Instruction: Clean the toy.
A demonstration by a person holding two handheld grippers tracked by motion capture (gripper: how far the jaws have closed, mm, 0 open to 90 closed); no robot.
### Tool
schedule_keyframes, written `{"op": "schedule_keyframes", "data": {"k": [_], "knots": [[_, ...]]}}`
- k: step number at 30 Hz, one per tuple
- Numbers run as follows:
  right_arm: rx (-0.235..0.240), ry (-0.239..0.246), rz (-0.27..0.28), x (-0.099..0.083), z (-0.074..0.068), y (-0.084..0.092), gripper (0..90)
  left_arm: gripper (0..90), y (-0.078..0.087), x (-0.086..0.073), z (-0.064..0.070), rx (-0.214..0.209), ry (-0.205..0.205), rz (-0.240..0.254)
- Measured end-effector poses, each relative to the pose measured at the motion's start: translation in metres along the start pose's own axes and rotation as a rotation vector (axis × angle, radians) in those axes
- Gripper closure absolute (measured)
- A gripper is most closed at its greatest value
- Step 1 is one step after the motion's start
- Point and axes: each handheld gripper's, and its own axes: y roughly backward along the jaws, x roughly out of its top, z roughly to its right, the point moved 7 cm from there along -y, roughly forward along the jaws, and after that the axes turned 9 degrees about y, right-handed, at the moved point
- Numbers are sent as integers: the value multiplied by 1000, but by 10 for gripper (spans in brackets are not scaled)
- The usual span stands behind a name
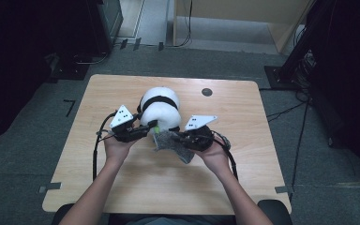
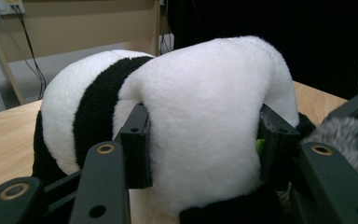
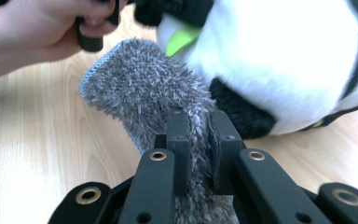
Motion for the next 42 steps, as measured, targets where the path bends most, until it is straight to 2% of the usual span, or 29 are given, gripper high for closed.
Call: {"op": "schedule_keyframes", "data": {"k": [10,16,20,23,27,29,33,36,39,42], "knots": [[-45,0,84,17,8,25,818,482,-1,-2,5,-17,3,-2],[-74,-14,137,21,15,36,819,481,-1,-3,7,-15,-16,-6],[-120,-21,186,26,21,49,819,482,-1,-3,8,-13,-21,-7],[-156,-39,250,29,28,62,818,482,0,-3,7,-9,-40,-6],[-231,-45,321,33,36,79,818,482,0,-3,8,-11,-41,-5],[-208,-60,325,32,36,78,817,482,-1,-4,10,-16,-40,-6],[-137,-55,257,26,27,56,817,482,-1,-3,11,-23,-34,-9],[-60,-60,214,23,18,38,818,482,-1,-2,11,-24,-23,-2],[-17,-40,155,18,7,21,818,483,0,-2,10,-21,-21,0],[13,-41,129,15,1,11,818,485,2,-1,9,-14,-18,2]]}}
